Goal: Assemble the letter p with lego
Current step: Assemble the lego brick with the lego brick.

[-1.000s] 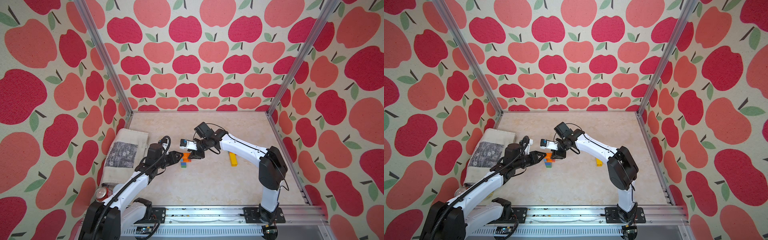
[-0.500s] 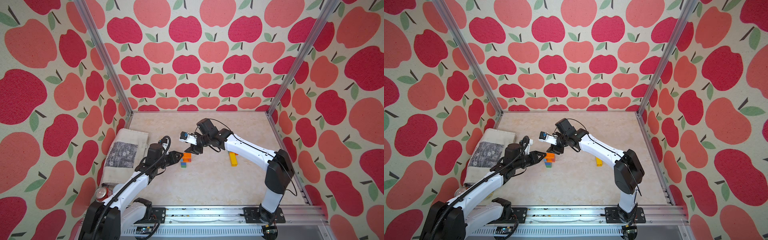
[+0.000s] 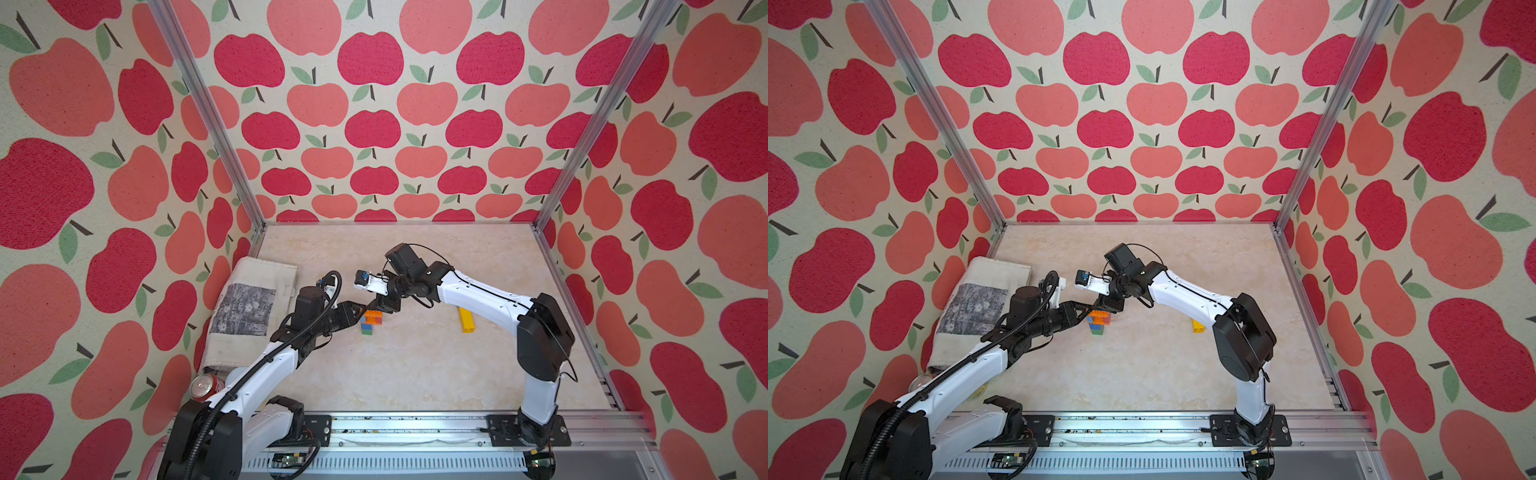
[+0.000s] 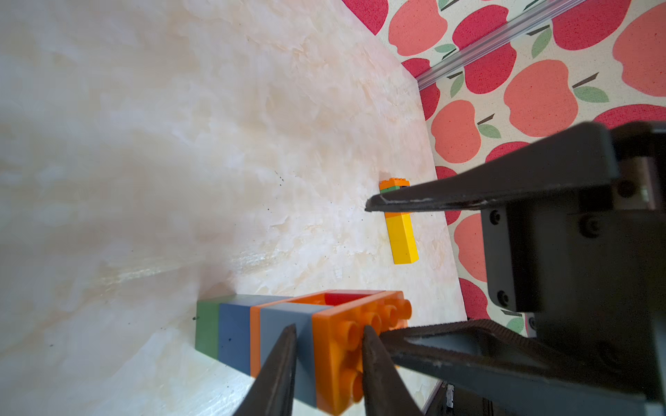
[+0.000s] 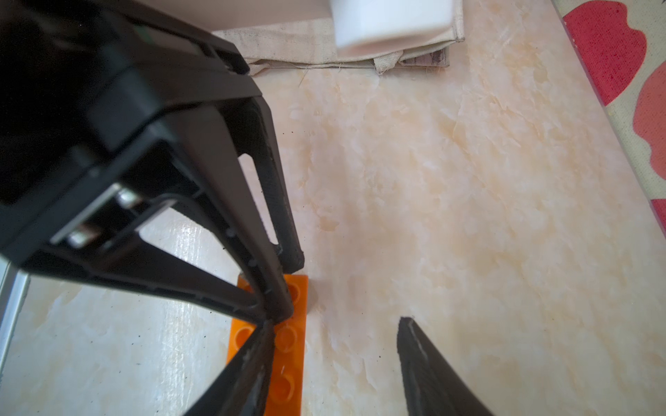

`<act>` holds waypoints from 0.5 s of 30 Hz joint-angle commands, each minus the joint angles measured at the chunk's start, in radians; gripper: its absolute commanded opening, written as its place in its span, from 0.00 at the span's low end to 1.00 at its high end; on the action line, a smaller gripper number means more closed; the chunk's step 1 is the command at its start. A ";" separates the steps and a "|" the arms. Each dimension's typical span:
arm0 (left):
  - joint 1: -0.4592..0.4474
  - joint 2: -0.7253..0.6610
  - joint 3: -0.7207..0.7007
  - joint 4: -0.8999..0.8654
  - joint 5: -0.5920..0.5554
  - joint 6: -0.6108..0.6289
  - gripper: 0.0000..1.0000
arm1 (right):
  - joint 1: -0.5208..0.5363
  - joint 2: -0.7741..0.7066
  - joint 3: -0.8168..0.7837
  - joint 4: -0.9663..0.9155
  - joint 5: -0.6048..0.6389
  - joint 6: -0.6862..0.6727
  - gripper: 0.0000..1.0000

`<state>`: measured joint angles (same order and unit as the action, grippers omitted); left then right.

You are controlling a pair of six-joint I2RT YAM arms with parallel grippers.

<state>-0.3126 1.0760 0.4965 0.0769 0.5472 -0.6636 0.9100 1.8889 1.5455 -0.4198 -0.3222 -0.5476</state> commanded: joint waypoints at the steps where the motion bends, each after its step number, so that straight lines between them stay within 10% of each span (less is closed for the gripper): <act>1: -0.005 0.045 -0.049 -0.163 -0.060 0.020 0.32 | 0.006 -0.026 -0.002 -0.034 0.019 0.018 0.58; 15: 0.002 0.045 -0.044 -0.178 -0.082 0.029 0.32 | 0.046 -0.204 -0.195 0.070 0.085 0.187 0.61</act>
<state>-0.3126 1.0763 0.4965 0.0788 0.5396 -0.6632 0.9440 1.7012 1.4052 -0.3687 -0.2691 -0.4042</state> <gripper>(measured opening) 0.318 0.604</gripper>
